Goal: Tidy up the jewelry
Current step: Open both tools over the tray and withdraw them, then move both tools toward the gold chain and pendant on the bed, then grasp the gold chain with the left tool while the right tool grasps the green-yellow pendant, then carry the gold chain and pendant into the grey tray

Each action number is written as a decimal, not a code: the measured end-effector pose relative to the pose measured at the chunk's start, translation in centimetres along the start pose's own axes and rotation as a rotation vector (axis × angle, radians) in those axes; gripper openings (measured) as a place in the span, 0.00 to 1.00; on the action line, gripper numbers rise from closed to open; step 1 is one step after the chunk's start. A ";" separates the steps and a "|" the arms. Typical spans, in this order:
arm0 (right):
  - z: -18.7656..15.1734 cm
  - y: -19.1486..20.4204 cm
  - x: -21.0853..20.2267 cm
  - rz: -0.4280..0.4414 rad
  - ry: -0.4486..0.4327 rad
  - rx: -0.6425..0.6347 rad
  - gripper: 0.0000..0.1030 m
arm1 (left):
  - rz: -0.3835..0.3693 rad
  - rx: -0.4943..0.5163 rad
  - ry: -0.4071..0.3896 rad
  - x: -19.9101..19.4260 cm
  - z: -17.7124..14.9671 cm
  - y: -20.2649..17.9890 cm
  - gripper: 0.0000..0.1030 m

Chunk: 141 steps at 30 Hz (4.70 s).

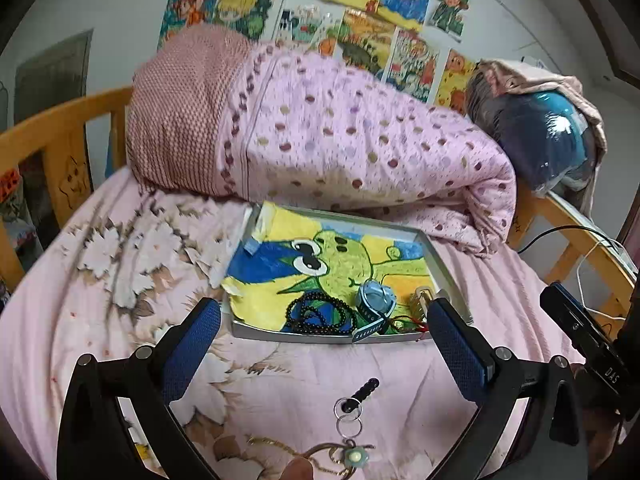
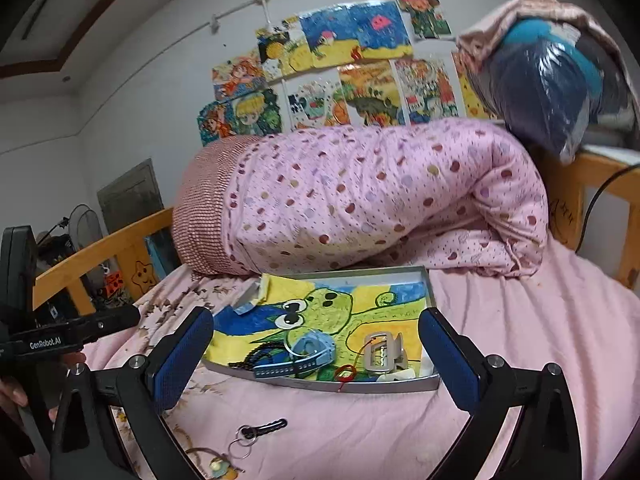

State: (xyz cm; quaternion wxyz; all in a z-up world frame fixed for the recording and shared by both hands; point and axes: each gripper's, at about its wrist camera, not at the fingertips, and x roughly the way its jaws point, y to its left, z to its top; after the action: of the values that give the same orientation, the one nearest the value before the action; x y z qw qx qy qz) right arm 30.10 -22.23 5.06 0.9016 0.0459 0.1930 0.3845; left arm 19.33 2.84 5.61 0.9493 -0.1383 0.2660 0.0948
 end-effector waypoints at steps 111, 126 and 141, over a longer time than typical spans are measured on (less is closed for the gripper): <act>-14.9 8.3 9.1 0.212 0.583 -0.190 0.26 | -0.018 0.259 0.389 6.7 -12.2 5.5 0.08; -11.8 7.4 6.3 0.138 0.472 -0.169 0.24 | -0.028 0.212 0.265 2.6 -9.2 4.9 0.08; -8.4 4.4 5.8 0.094 0.320 -0.098 0.24 | -0.079 0.241 0.174 0.9 -4.9 2.3 0.08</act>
State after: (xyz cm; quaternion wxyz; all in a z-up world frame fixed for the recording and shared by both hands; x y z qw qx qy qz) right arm 27.51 -15.58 -3.48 0.8414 -0.0509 0.3129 0.4377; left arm 17.21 3.55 0.63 0.9354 -0.0416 0.3510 0.0123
